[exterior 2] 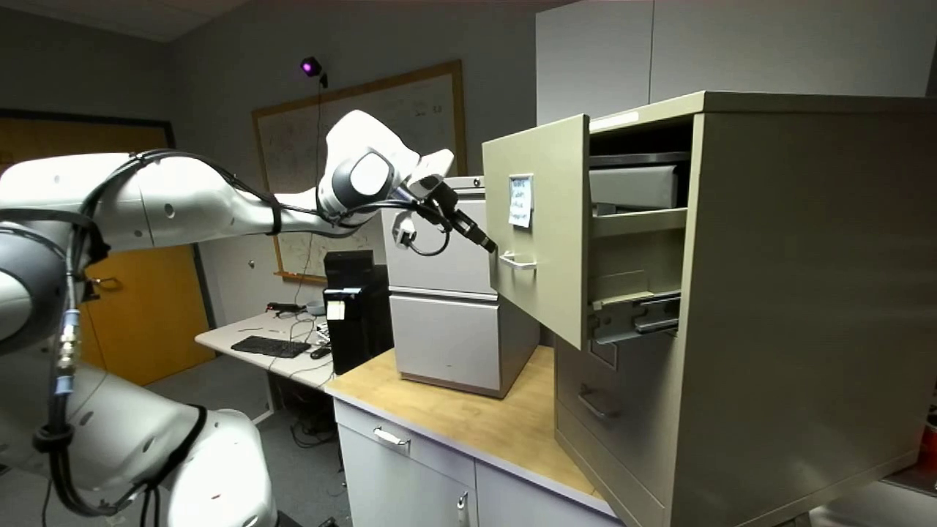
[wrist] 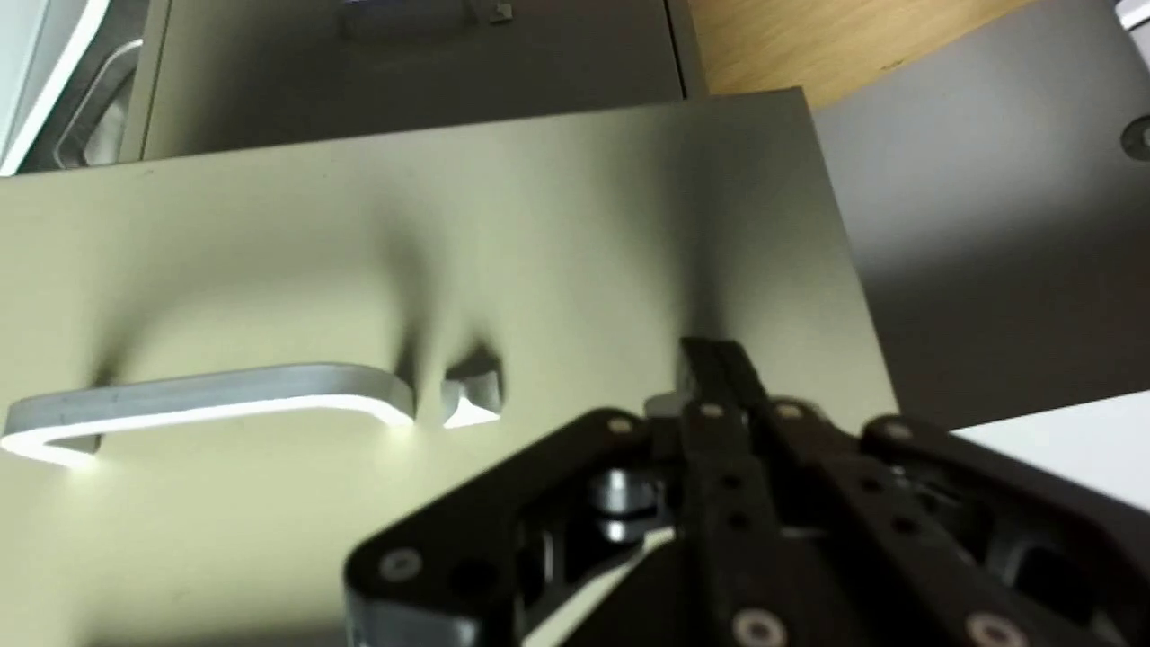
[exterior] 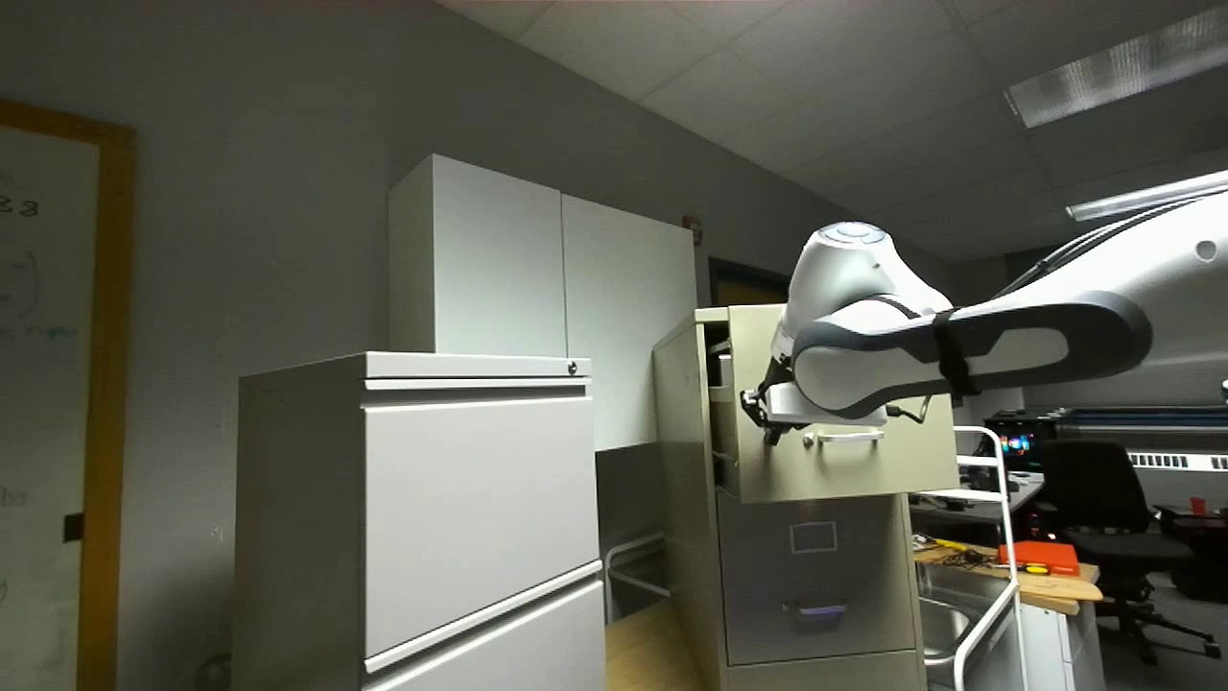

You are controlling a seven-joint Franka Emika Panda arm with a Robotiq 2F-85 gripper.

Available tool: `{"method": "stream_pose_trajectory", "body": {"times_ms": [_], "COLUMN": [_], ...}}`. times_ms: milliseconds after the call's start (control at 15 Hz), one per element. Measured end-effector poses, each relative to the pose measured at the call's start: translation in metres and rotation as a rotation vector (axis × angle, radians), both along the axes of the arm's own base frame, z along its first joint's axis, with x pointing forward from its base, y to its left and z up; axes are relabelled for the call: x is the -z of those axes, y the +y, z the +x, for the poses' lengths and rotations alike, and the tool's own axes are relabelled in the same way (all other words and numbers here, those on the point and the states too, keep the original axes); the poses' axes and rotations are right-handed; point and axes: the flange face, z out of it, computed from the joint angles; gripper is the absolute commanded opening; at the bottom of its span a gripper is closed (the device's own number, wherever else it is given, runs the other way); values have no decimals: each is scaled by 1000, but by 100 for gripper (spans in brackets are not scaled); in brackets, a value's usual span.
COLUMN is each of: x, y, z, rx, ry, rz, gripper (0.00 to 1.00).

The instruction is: Close the top drawer

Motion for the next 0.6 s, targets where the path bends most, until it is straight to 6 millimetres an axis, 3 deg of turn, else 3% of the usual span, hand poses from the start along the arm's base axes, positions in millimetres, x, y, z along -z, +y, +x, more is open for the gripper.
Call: {"method": "stream_pose_trajectory", "body": {"times_ms": [600], "x": [13], "y": [18], "z": [28], "rx": [160], "ry": [-62], "rz": [-90], "gripper": [0]}}
